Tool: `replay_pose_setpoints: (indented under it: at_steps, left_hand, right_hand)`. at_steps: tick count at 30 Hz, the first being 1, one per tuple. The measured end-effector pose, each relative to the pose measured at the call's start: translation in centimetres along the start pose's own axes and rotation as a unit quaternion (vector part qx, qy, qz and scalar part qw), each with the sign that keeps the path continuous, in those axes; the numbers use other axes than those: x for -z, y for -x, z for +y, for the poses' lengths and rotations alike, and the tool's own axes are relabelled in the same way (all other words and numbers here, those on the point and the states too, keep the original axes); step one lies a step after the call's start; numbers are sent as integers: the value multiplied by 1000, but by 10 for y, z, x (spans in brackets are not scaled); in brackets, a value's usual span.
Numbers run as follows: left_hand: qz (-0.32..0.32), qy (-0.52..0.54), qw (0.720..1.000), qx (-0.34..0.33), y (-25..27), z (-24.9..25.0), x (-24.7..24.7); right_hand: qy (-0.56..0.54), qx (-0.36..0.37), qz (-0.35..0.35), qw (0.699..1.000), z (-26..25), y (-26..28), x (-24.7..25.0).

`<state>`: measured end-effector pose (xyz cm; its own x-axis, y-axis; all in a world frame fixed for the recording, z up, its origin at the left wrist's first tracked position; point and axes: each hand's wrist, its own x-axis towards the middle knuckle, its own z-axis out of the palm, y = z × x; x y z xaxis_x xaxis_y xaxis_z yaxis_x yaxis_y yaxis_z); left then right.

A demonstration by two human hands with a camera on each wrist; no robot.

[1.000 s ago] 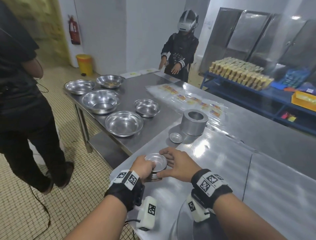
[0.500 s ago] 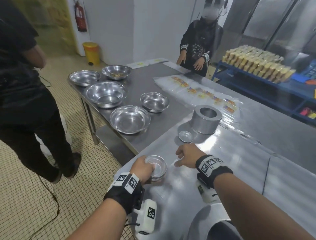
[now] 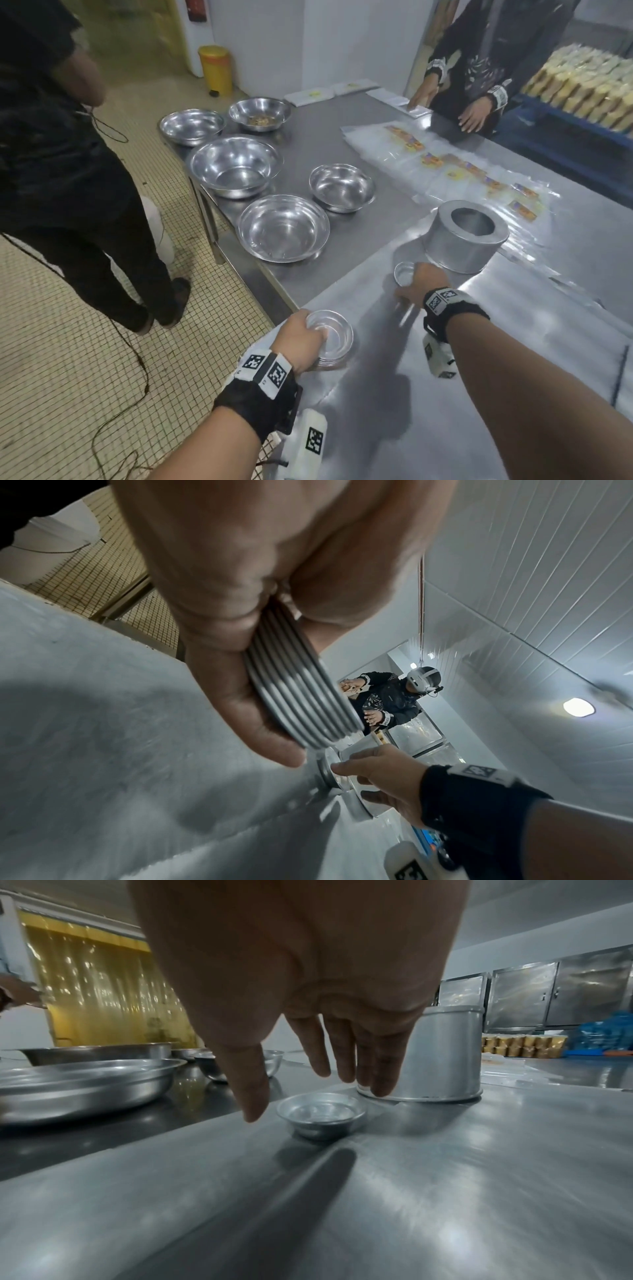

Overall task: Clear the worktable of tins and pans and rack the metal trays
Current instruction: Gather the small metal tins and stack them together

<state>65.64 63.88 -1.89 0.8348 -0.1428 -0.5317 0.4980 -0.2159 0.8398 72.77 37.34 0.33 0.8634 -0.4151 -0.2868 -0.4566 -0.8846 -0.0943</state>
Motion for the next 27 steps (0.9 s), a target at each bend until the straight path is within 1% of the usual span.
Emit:
replay_pose_setpoints:
  at_steps: [5, 7, 9, 13, 16, 19, 22, 25, 27]
  left_hand:
    - [0, 1, 1000, 14, -13, -7, 1]
    - [1, -1, 1000, 15, -16, -11, 4]
    - [7, 8, 1000, 22, -14, -12, 7]
    - [20, 16, 999, 19, -2, -10, 15]
    - [16, 30, 999, 27, 6, -7, 18]
    - [21, 28, 999, 30, 15, -1, 20]
    - [25, 32, 999, 29, 21, 2, 20]
    - [20, 21, 999, 19, 27, 8, 18]
    - [12, 19, 1000, 7, 28, 8, 18]
  right_hand:
    - [-28, -42, 10, 999, -7, -29, -8]
    - [-47, -51, -3, 998, -5, -44, -18]
    - [-42, -55, -20, 997, 0, -58, -27]
    - [-36, -50, -24, 998, -11, -37, -14]
    - [-38, -22, -29, 999, -22, -18, -3]
    - [-50, 31, -40, 997, -34, 4, 9]
    - [-55, 89, -30, 994, -44, 27, 23]
    - [-50, 139, -20, 989, -52, 60, 35]
    - [-65, 162, -26, 984, -56, 85, 41]
